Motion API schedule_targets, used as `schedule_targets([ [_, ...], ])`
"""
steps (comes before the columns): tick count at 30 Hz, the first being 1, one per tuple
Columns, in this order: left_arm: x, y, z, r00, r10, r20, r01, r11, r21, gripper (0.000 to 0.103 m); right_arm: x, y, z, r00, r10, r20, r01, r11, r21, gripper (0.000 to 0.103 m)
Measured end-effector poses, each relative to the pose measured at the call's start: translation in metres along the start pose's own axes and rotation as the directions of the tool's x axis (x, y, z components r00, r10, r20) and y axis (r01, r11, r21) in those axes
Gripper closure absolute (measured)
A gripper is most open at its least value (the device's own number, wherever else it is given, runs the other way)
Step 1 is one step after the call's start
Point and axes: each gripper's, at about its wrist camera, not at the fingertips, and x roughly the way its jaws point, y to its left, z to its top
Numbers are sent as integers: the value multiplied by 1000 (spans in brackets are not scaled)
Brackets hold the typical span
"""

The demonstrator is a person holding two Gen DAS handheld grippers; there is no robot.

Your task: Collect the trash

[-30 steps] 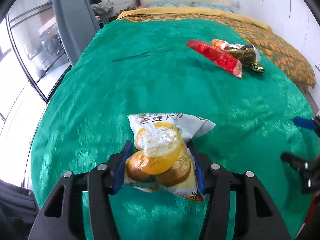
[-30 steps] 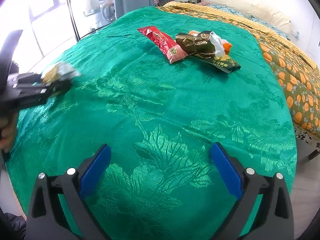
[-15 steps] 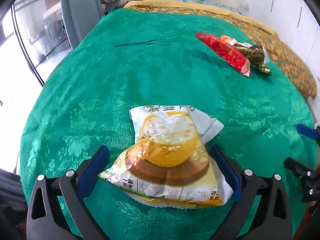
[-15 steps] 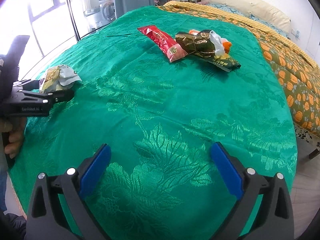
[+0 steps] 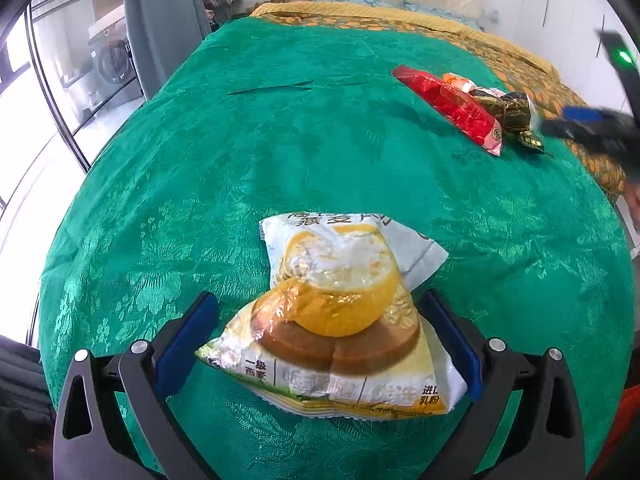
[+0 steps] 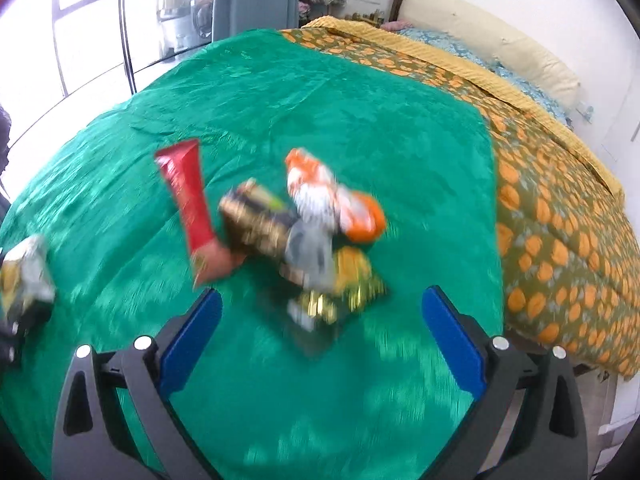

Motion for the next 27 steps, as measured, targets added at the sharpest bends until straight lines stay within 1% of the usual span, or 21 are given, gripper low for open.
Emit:
schedule_targets([
  [1, 0, 0, 0, 1000, -1, -1, 1, 1000, 1, 5, 5, 0, 4, 1000, 6, -5, -6, 1000, -5, 10],
  [4, 0, 0, 0, 1000, -3, -1, 3, 1000, -1, 5, 22, 6, 17, 1000, 10, -27, -11, 1000, -17, 23],
  [5, 0, 0, 1, 1000, -3, -1, 3, 1000, -1, 5, 27, 7, 19, 999, 22, -32, -22, 1000, -5, 40],
  [6, 0, 0, 1, 1000, -4, -1, 4, 1000, -2, 5, 29, 11, 20, 998, 37, -40, -37, 999, 10, 54],
  [8, -1, 1, 0, 1000, -5, 0, 5, 1000, -2, 5, 28, 11, 17, 997, 74, -37, -72, 996, 51, 62],
  [9, -1, 1, 1, 1000, -6, 0, 6, 1000, -3, 5, 24, 11, 16, 996, 87, -26, -85, 994, 64, 63],
  [11, 0, 1, 1, 1000, -5, 0, 5, 1000, -3, 5, 8, 11, 6, 994, 107, 4, -107, 988, 108, 64],
  [13, 0, 0, 1, 1000, -5, 0, 5, 1000, -3, 5, -10, 8, -7, 988, 154, 32, -157, 971, 181, 64],
  [15, 0, 0, 0, 1000, -4, 0, 4, 1000, -2, 5, -29, 8, -28, 982, 188, 31, -189, 947, 260, 64],
  [17, 0, 1, 1, 1000, -1, 0, 1, 1000, -1, 5, -48, 10, -56, 972, 234, 20, -227, 913, 338, 64],
  [19, 0, 0, 1, 1000, 3, 0, -3, 1000, 0, 5, -61, 21, -78, 971, 239, 2, -224, 905, 361, 64],
  [21, 0, 0, 1, 1000, 5, 1, -5, 1000, 0, 5, -72, 40, -100, 975, 221, -4, -207, 921, 330, 64],
  [22, 0, 0, 1, 1000, 5, 1, -5, 1000, 1, 5, -76, 52, -108, 981, 195, -15, -182, 937, 300, 64],
  [23, 0, 0, 1, 1000, 5, 1, -5, 1000, 1, 5, -80, 65, -118, 987, 161, -22, -150, 955, 256, 62],
  [25, 0, 0, 1, 1000, 5, 1, -5, 1000, 1, 5, -88, 83, -132, 992, 124, -14, -119, 975, 189, 57],
  [27, 0, 0, 1, 1000, 4, 1, -4, 1000, 1, 5, -97, 97, -144, 991, 134, 2, -133, 980, 146, 43],
])
